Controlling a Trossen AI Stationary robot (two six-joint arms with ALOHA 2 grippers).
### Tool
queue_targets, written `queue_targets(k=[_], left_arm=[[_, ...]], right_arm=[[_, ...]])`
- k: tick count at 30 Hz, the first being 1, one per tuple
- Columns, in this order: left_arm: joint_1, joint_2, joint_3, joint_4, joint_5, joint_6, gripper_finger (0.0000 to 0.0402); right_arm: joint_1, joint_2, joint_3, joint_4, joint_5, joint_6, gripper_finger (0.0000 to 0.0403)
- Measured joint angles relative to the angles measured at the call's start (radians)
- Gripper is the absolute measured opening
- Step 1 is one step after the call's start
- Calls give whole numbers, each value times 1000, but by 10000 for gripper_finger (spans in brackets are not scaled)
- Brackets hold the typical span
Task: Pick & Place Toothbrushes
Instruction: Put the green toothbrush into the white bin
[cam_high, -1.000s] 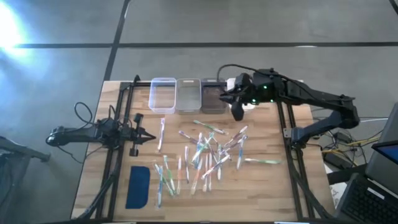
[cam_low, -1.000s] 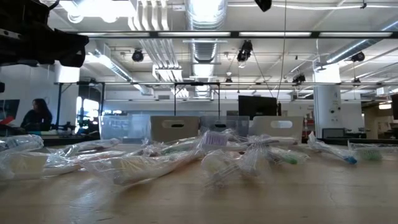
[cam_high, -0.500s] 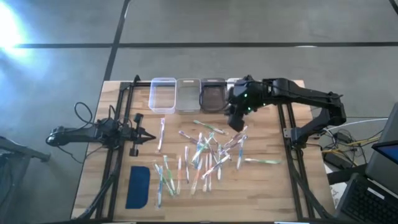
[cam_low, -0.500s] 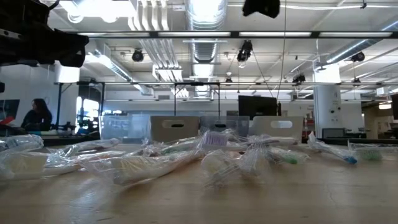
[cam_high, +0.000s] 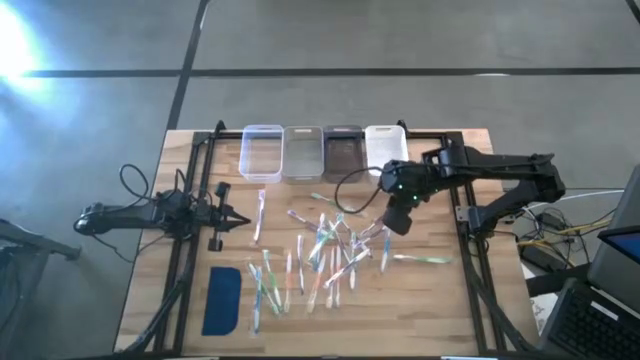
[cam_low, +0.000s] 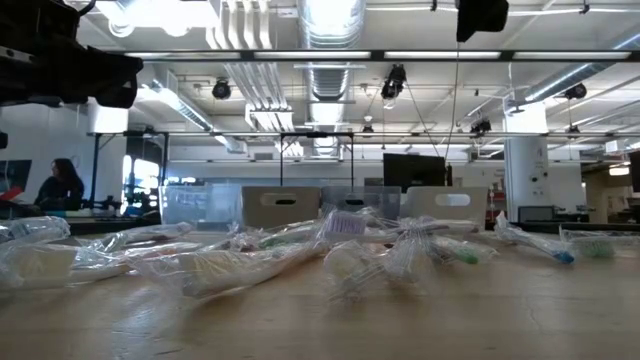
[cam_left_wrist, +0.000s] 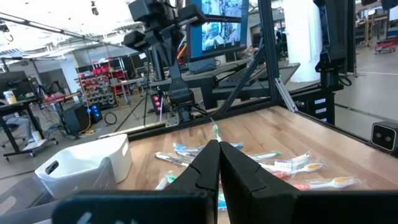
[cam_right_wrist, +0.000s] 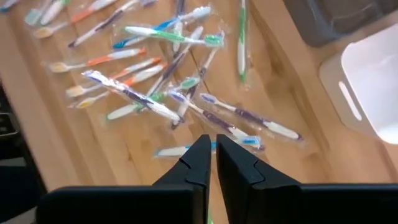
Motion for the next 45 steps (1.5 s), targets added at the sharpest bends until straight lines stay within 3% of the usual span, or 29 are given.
queue_targets(k=[12,26,37,45], left_arm=[[-1,0,0,0,0,0,14],[0,0,0,0,0,0,14],[0,0,0,0,0,0,14],[0,0,0,0,0,0,14]], right_arm=[[56,-49,-115,2,24,22,8],[164,-171,-386,8,20,183,8],[253,-222,-542,123,15,176,8],[275,-186,-642,136,-126,137,8]])
